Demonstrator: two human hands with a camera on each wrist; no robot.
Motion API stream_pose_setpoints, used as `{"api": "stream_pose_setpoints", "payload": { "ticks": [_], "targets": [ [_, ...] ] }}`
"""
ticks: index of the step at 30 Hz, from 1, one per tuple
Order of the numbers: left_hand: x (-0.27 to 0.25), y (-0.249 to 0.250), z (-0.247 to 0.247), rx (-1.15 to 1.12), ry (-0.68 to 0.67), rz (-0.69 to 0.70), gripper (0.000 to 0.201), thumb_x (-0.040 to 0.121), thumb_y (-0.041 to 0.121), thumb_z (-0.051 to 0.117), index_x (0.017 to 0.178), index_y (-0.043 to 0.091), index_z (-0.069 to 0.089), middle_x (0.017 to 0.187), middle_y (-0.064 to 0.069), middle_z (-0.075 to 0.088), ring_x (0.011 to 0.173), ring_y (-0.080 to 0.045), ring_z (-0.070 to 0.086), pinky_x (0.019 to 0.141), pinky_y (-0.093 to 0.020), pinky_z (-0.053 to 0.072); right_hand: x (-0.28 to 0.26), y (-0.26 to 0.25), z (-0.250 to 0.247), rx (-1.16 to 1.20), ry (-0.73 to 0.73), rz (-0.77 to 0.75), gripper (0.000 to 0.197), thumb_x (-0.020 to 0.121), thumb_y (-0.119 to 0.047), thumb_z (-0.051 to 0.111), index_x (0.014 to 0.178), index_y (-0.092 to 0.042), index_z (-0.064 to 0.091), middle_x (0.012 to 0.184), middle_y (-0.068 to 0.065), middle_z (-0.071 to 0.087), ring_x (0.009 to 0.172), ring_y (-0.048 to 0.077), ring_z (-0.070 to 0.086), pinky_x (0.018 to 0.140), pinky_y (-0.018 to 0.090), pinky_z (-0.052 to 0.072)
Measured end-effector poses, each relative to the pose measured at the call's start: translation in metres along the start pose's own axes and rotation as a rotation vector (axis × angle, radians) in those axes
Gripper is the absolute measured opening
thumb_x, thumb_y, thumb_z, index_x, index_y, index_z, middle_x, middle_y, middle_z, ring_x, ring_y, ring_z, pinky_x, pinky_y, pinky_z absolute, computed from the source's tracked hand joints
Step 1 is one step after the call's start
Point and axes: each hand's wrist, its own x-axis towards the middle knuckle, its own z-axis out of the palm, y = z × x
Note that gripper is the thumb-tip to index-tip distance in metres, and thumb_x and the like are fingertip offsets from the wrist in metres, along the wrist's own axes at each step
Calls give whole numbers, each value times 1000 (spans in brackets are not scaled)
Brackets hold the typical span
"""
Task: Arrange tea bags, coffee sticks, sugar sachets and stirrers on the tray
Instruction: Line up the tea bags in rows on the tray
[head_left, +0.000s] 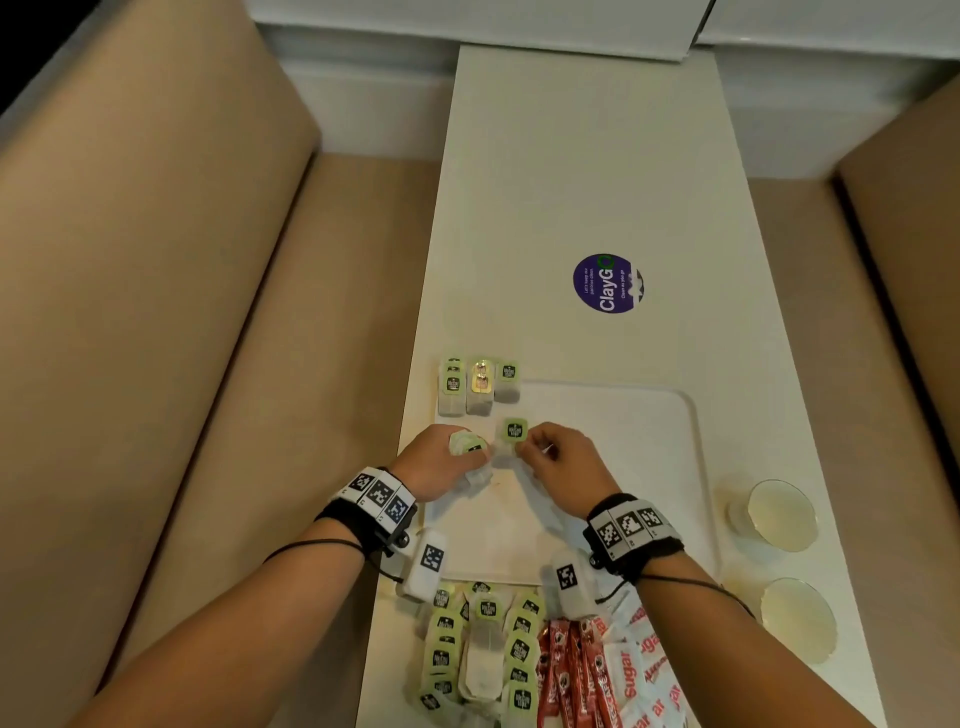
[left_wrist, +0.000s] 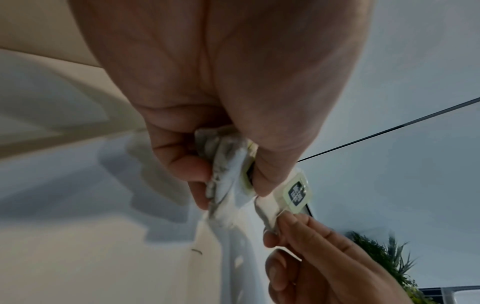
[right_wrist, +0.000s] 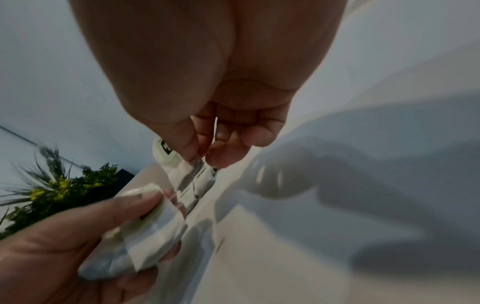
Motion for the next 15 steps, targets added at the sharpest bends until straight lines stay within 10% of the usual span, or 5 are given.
{"api": "stream_pose_setpoints", "payload": {
  "ticks": [7, 15],
  "targets": [
    [21, 9, -3, -55, -8, -20, 17, 94, 14, 67, 102, -1, 69, 85, -6, 68, 75, -16, 64, 78, -46, 58, 44, -6, -8, -77, 73, 76, 15, 97, -24, 63, 83, -20, 69, 85, -1, 71, 78, 13, 62, 73, 25, 44],
    [24, 17, -7, -59, -49, -10, 14, 96, 11, 62, 104, 2, 69, 86, -3, 68, 74, -12, 63, 73, -28, 55, 62, -10, 7, -132, 132, 181, 23, 92, -26, 62, 73, -16, 70, 72, 0, 70, 74, 22, 67, 71, 33, 56]
  ]
}}
